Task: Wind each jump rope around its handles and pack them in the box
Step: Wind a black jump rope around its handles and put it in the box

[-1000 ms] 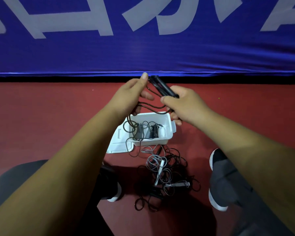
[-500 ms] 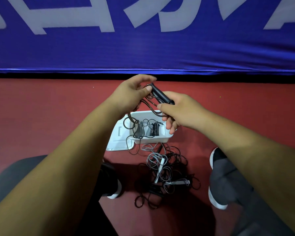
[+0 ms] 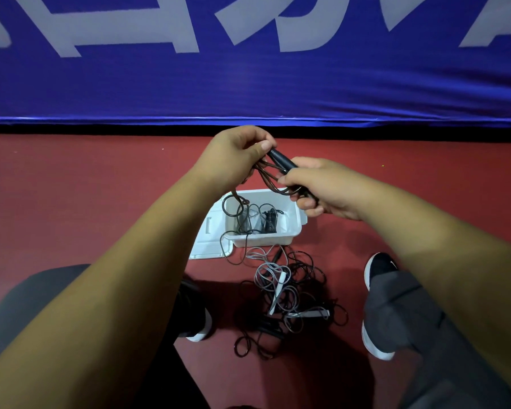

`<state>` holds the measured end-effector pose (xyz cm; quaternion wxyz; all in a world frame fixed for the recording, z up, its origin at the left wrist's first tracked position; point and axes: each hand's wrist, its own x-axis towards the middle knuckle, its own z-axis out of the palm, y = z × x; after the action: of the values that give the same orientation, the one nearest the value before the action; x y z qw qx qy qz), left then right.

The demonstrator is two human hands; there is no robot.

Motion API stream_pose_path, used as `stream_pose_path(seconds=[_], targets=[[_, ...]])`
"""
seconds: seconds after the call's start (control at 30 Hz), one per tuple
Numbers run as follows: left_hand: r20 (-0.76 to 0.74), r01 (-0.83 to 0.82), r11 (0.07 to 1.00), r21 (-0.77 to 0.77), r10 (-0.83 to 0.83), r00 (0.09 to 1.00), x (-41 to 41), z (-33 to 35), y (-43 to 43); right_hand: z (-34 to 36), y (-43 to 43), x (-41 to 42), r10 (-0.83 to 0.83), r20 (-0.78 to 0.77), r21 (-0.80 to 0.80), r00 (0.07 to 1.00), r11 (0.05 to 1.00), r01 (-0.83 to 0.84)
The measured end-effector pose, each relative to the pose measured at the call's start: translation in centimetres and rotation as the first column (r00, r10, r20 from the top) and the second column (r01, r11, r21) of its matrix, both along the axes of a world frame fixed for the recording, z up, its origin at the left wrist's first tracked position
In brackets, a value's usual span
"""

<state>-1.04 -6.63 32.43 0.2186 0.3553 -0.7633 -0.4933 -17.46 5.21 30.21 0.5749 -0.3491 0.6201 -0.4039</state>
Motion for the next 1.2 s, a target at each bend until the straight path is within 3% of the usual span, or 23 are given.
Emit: stream_pose_path(seconds=[0.1, 0.2, 0.37, 0.57, 0.87, 1.0, 1.2], targets=[[-0.018, -0.016, 1.0, 0.026, 0.017, 1.0, 0.1, 0.0, -0.3, 0.1, -0.1, -0.2, -0.048, 0.014, -0.01, 0.999, 0.999, 0.048], [0.118, -0.019, 1.0, -0.015, 0.021, 0.993, 0.6, -0.3, -1.0, 0.3, -0.3, -0.3, -0.185, 0.082, -0.046, 0.979, 0.981, 0.189], [0.3, 0.262, 0.965, -0.025, -0.243, 0.923, 1.6, -0.1, -1.1, 1.3, -0.3, -1.1, -0.247, 0.26, -0.005, 0.933, 0.966, 0.257], [0.297, 0.401, 0.909, 0.11, -0.416, 0.86, 2.1, 0.1, -0.3, 1.9, 0.2, -1.0, -0.251, 0.386, 0.034, 0.888, 0.965, 0.259], [0.302, 0.534, 0.804, 0.264, -0.594, 0.746, 2.8, 0.7, -0.4, 1.3, 0.5, -1.4, -0.284, 0.421, 0.066, 0.862, 0.957, 0.283], [0.323, 0.556, 0.778, 0.293, -0.628, 0.708, 2.7, 0.8, -0.4, 0.9, 0.4, -1.5, -0.33, 0.446, 0.093, 0.832, 0.942, 0.323], [0.457, 0.492, 0.852, 0.178, -0.514, 0.726, 2.6, 0.1, -0.9, 1.0, 0.2, -1.0, -0.303, 0.409, 0.045, 0.861, 0.949, 0.313]])
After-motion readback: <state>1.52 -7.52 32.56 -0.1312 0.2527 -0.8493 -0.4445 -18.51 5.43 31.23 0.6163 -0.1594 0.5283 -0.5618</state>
